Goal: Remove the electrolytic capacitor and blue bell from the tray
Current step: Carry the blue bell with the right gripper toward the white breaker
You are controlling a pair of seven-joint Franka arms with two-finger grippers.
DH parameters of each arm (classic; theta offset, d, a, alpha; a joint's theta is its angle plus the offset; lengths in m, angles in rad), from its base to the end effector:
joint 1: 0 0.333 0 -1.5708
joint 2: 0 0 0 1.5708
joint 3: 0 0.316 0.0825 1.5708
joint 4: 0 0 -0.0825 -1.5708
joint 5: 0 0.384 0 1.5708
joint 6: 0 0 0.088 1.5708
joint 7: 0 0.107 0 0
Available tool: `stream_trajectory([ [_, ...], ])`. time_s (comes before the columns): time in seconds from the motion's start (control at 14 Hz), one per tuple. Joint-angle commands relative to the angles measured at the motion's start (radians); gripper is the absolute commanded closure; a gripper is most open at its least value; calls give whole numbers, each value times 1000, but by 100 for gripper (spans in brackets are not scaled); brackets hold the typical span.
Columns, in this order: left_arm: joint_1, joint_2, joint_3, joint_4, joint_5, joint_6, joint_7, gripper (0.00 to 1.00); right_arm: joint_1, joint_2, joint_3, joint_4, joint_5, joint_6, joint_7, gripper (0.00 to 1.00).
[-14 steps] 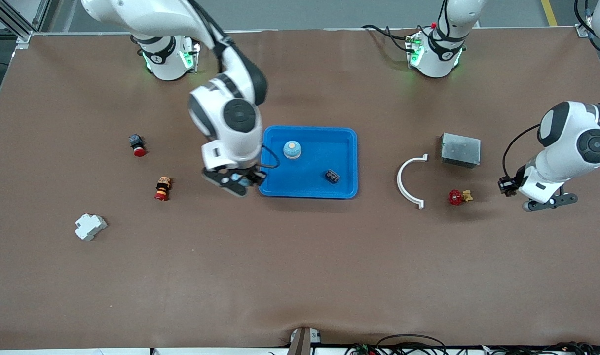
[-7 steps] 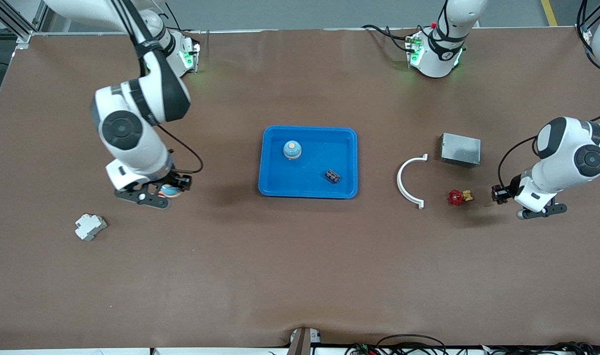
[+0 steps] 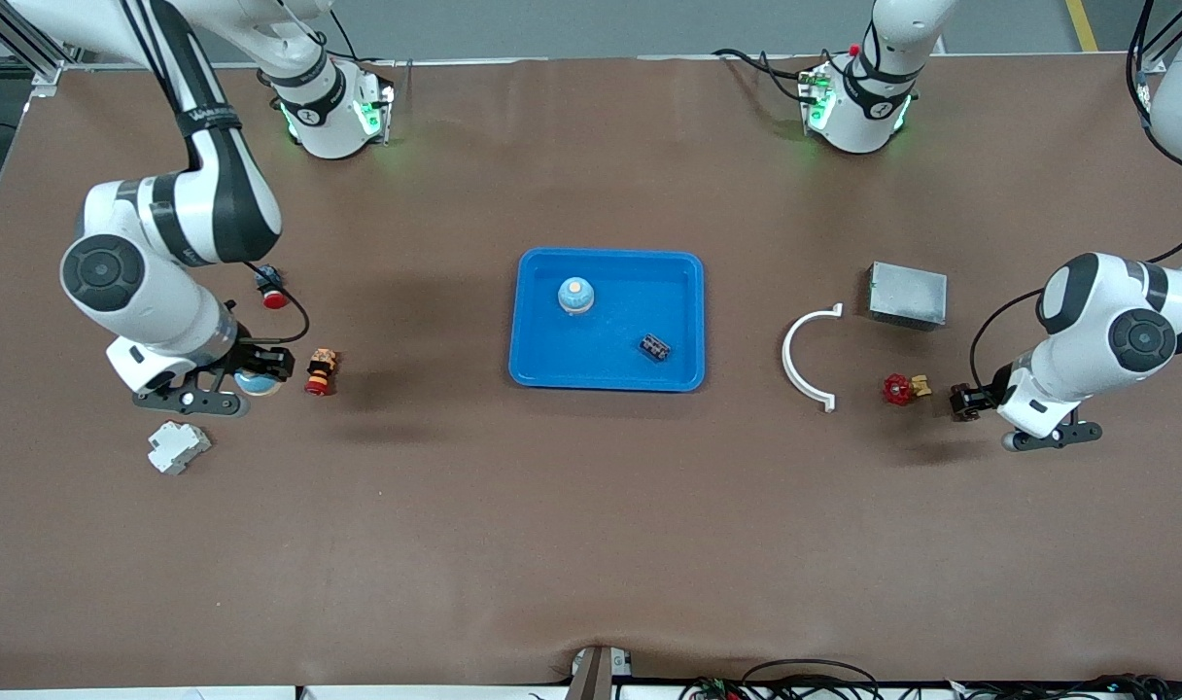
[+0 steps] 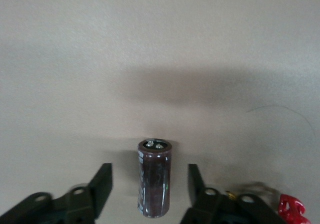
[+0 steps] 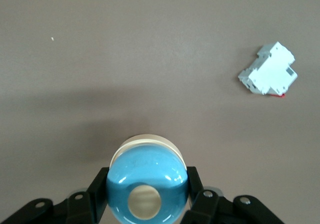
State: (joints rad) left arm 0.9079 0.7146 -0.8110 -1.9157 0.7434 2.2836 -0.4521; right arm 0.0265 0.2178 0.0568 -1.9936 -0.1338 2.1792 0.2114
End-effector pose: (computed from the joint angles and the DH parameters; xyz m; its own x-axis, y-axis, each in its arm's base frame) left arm 0.6080 0.0962 0.2093 0.9902 0.1379 -0.0197 0.1370 -0.9897 -0.0408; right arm 0.5892 0.0432 0.3510 0.9986 -0.0517 -0.0143 -0.0500 -0.9937 0.1000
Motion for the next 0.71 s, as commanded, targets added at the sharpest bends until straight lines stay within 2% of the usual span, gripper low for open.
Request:
stream_trajectory([
  [0.0, -4, -27, -16, 12, 4, -39, 3, 0, -88, -25, 18, -97, 34, 120, -128, 100],
  [0.14, -3, -38, -80, 41, -44, -131, -6, 0, -120, -18, 17, -135, 34, 181, -168, 100],
  [0.36, -4, -38, -171, 115, -182, -301, -11, 0, -152, 3, 15, -200, 34, 290, -210, 100],
  [0.64, -7, -37, -281, 133, -243, -360, -133, 0, -198, 63, 17, -237, 34, 398, -247, 100],
])
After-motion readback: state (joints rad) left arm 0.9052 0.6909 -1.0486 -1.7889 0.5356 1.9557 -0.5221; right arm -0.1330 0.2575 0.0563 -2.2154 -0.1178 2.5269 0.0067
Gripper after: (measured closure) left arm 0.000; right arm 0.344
